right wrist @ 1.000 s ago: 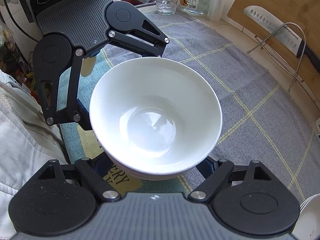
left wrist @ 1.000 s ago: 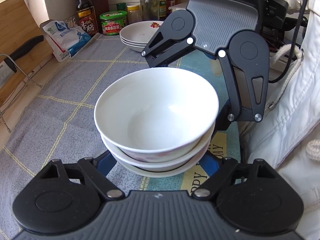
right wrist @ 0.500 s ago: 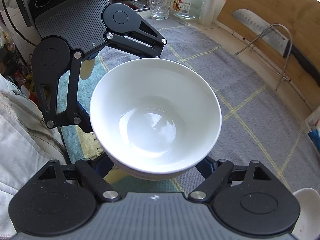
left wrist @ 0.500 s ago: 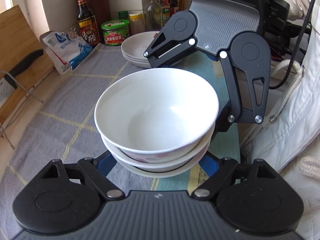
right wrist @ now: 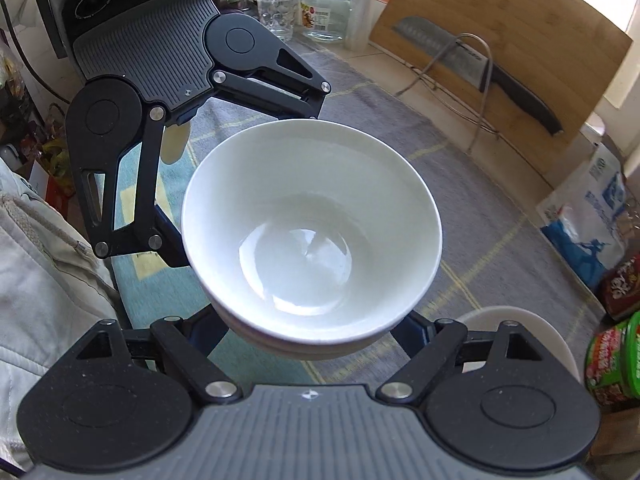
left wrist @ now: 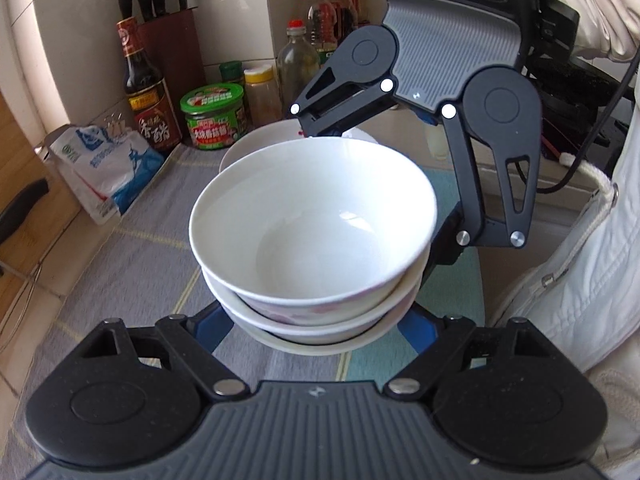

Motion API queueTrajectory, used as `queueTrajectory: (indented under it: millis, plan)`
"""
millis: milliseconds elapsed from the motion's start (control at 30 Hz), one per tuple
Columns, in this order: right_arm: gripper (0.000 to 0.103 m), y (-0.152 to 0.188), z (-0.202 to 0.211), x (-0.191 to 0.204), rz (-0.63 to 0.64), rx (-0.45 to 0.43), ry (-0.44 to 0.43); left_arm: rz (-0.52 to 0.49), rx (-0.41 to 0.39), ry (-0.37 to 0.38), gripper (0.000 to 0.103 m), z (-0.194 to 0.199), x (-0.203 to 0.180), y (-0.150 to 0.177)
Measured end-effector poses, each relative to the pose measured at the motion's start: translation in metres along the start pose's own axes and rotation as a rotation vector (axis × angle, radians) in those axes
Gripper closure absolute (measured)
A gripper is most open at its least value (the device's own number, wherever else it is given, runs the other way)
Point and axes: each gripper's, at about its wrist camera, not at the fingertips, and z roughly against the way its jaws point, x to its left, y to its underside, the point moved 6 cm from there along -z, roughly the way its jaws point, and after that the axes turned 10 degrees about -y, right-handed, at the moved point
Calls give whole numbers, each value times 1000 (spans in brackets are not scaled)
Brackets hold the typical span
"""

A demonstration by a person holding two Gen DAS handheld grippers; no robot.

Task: Organize plates and bowls
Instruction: 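Carry the bowl stack with both tools toward the white plate stack, then lower the bowl stack onto the white plate stack with both tools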

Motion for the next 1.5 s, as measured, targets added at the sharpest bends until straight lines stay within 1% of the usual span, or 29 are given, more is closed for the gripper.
queueTrajectory:
  millis: [300,733,900,1100,1500]
  plan:
    - [13,29,29,-32,-15,-21,32,-40,-18,-9,16,-30,-10,-40]
    - [13,71,55,-69,-83,-34,88,-103,-42,16,16,-76,-20,-83]
    - [13,83,54,-89,-119,-28,97,-120,-46,26,16,-99,-21,-91]
    - [13,96,52,-102,-150,-18,101,-116,-44,38,16,-121,-21,-95]
    - [16,98,44,-121,-182,-26,97,-74,-26,16,16,-135,-11,-96]
